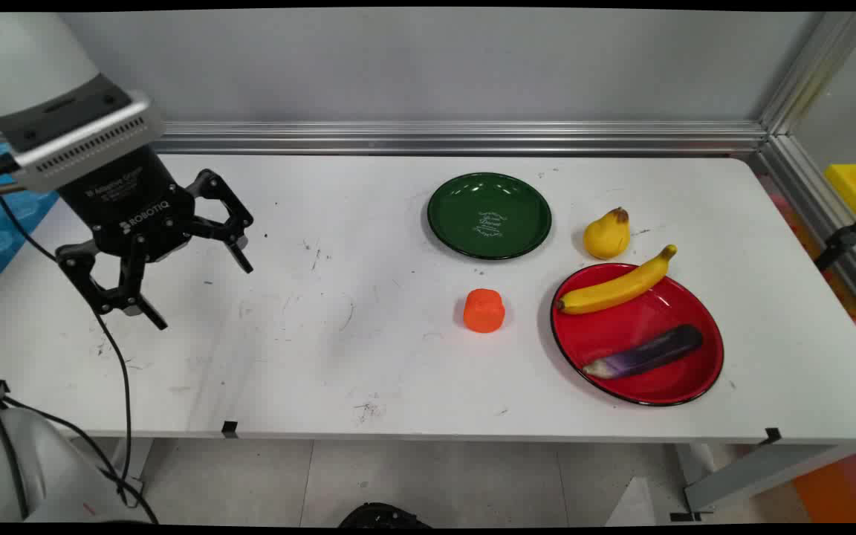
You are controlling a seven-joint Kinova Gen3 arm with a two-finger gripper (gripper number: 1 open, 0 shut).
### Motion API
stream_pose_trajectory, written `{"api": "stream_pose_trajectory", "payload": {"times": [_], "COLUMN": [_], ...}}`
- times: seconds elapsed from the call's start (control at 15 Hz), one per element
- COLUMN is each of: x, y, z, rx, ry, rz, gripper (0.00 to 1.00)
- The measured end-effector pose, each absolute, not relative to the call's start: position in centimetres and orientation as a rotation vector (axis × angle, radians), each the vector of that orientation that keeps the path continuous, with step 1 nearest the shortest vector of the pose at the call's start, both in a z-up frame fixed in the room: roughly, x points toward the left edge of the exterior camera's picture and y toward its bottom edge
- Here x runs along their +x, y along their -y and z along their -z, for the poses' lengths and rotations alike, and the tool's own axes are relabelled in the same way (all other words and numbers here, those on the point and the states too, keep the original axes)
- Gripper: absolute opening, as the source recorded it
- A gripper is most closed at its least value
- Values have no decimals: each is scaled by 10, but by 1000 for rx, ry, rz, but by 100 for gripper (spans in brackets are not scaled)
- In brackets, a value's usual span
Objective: Pick up the eggplant from the red plate
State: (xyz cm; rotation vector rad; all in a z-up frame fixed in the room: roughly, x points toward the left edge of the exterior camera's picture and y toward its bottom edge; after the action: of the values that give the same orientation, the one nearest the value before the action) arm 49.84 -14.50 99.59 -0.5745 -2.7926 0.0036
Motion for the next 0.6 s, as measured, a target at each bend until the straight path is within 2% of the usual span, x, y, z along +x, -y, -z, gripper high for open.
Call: {"api": "stream_pose_trajectory", "payload": {"times": [0.6], "x": [472], "y": [167], "z": [-997], "rx": [-88], "ry": [2740], "rz": [-61], "gripper": [100]}}
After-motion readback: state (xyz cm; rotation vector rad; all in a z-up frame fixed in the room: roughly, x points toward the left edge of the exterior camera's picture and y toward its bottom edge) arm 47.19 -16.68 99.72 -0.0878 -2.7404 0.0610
